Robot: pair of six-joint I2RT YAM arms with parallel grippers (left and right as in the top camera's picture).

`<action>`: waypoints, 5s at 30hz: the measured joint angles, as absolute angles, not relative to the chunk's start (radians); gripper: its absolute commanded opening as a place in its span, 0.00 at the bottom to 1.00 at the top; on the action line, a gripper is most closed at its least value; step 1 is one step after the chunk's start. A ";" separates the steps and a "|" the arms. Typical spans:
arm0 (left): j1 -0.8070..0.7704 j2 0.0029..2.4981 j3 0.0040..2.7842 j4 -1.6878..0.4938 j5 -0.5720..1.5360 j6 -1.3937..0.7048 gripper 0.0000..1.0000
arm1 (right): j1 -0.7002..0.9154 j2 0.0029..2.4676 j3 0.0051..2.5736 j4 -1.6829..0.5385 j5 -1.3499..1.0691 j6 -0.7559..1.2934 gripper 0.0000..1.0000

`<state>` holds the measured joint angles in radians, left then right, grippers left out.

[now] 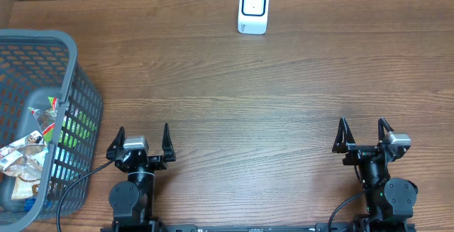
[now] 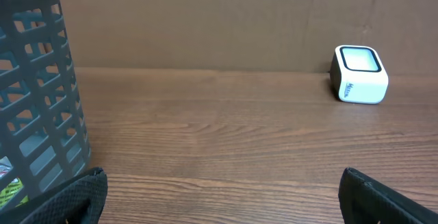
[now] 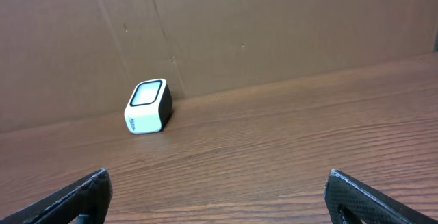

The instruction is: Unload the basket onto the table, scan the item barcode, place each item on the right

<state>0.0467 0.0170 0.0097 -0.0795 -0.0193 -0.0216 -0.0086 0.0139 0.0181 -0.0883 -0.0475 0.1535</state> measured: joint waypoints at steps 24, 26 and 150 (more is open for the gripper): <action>0.047 0.202 0.299 -0.145 0.191 -0.018 1.00 | -0.009 0.014 0.114 -0.071 -0.067 0.154 1.00; 0.047 0.284 0.384 -0.167 0.215 -0.019 1.00 | -0.009 0.014 0.166 -0.088 -0.074 0.154 1.00; -0.258 2.095 2.486 -1.671 0.138 -0.299 0.04 | -0.009 1.303 1.485 -1.190 -0.396 0.083 1.00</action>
<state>-0.2581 2.0949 2.4859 -1.6711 0.1383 -0.2989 -0.0086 1.3025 1.4849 -1.1896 -0.3958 0.0826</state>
